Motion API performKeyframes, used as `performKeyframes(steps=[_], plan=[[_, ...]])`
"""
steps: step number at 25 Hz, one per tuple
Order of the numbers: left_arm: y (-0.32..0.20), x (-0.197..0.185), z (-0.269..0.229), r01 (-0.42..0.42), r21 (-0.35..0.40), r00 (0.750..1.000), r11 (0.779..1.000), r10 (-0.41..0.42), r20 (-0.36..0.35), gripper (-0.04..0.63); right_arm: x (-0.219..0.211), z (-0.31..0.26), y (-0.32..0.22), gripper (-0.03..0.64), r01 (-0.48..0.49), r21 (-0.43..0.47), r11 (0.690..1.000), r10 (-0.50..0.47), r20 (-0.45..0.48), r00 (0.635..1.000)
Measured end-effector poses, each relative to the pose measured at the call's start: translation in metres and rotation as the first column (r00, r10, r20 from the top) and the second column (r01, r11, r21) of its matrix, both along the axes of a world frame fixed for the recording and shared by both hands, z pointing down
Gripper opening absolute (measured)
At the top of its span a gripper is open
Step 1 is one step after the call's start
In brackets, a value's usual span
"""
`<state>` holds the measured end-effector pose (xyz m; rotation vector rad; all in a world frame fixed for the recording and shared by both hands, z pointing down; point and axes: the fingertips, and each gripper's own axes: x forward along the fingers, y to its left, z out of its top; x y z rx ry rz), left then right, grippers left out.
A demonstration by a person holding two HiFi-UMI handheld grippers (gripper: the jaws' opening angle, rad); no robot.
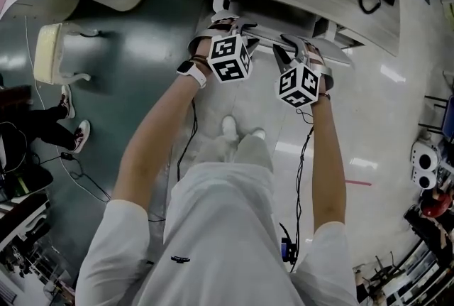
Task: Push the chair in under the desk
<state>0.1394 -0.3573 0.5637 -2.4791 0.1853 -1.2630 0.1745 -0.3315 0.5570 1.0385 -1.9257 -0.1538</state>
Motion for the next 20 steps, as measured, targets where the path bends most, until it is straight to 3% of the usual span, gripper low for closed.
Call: performKeyframes(steps=[12, 20], plan=[[-0.055, 0.023, 0.0, 0.033, 0.006, 0.999, 0.999, -0.033, 0.011, 0.173, 0.022, -0.002, -0.054, 0.134, 0.003, -0.003, 1.0, -0.003, -0.001, 1.0], [-0.057, 0.024, -0.001, 0.026, 0.027, 1.0, 0.999, -0.026, 0.007, 0.176, 0.023, -0.002, -0.055, 0.133, 0.012, 0.021, 1.0, -0.011, -0.014, 1.0]])
